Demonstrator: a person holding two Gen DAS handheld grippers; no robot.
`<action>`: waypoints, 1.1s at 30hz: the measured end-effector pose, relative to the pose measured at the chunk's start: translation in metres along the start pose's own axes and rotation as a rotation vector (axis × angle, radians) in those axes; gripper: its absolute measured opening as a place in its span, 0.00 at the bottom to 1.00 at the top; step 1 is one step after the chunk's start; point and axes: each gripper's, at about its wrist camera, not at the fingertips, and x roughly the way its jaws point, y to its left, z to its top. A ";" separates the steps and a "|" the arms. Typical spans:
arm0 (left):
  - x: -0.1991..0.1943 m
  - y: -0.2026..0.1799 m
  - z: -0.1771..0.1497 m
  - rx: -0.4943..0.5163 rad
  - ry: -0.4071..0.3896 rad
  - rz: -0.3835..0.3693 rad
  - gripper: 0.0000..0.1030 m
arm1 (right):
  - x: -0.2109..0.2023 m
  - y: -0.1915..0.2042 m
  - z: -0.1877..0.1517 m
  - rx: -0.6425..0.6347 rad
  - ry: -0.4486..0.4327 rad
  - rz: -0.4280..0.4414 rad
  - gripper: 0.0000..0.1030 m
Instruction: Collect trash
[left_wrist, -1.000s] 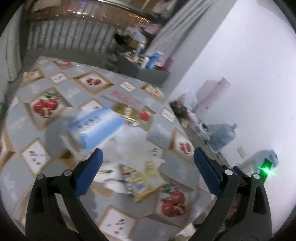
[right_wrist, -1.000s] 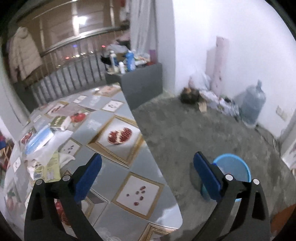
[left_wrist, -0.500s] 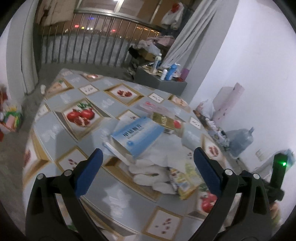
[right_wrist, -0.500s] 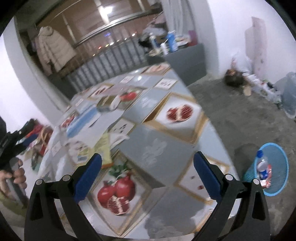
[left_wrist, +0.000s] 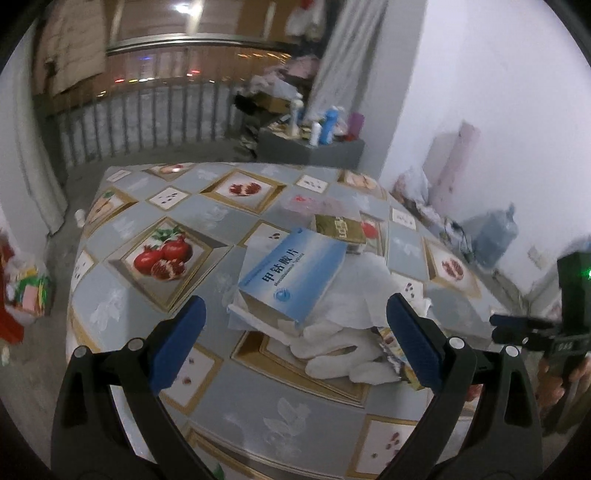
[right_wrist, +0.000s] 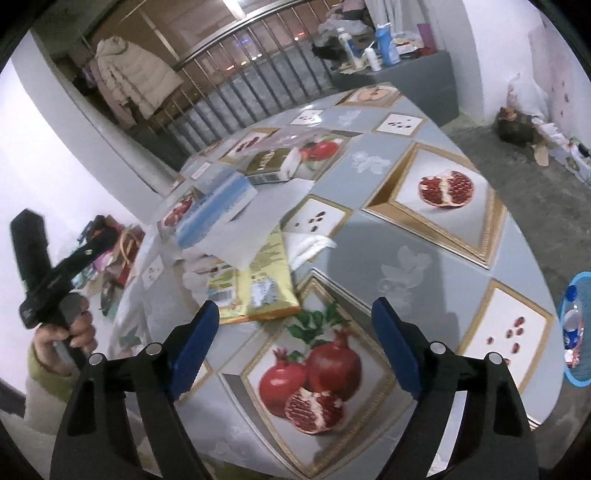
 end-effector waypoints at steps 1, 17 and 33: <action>0.006 0.001 0.005 0.022 0.023 0.001 0.91 | 0.000 0.000 0.001 0.002 0.006 0.009 0.79; 0.085 -0.006 0.042 0.231 0.199 -0.116 0.91 | 0.033 -0.016 -0.002 0.253 0.183 0.175 0.63; 0.134 -0.010 0.044 0.255 0.308 -0.109 0.91 | 0.061 -0.027 0.002 0.359 0.187 0.152 0.48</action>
